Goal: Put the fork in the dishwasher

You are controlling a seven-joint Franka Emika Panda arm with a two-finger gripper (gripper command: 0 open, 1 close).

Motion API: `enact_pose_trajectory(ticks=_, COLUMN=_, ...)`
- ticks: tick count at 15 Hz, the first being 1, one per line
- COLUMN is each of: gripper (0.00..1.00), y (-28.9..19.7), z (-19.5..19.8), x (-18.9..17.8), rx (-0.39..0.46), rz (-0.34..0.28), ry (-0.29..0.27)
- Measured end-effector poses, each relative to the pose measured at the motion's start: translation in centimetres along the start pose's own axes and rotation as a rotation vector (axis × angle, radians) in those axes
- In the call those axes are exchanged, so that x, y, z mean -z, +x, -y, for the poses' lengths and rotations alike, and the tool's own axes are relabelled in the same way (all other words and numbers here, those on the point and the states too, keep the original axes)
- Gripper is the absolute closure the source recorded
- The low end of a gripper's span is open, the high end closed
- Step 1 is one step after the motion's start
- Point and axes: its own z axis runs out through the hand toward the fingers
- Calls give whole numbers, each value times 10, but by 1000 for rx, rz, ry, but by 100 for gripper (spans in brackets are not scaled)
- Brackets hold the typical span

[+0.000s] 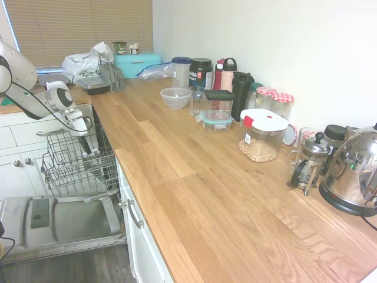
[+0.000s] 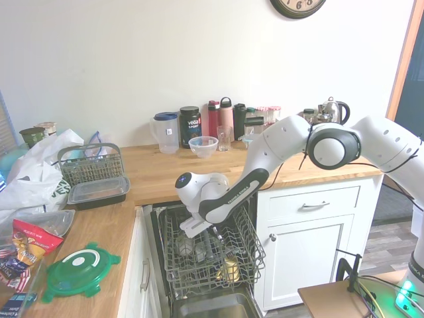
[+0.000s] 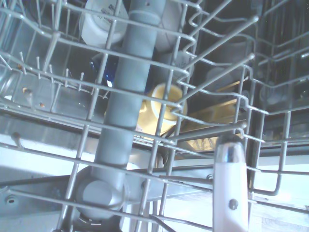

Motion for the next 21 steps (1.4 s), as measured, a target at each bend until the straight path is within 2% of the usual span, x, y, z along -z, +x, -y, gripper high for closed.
enact_pose_trajectory(ticks=8, gripper=0, y=-5, z=1, x=-7, rx=-2, rz=27, ry=1)
enact_pose_trajectory(ticks=14, gripper=0, y=-13, z=3, x=4, rx=7, rz=23, ry=24)
enact_pose_trajectory(ticks=17, gripper=0, y=-6, z=2, x=27, rx=0, rz=22, ry=57)
enact_pose_trajectory(ticks=21, gripper=0, y=9, z=-26, x=86, rx=-24, rz=16, ry=127)
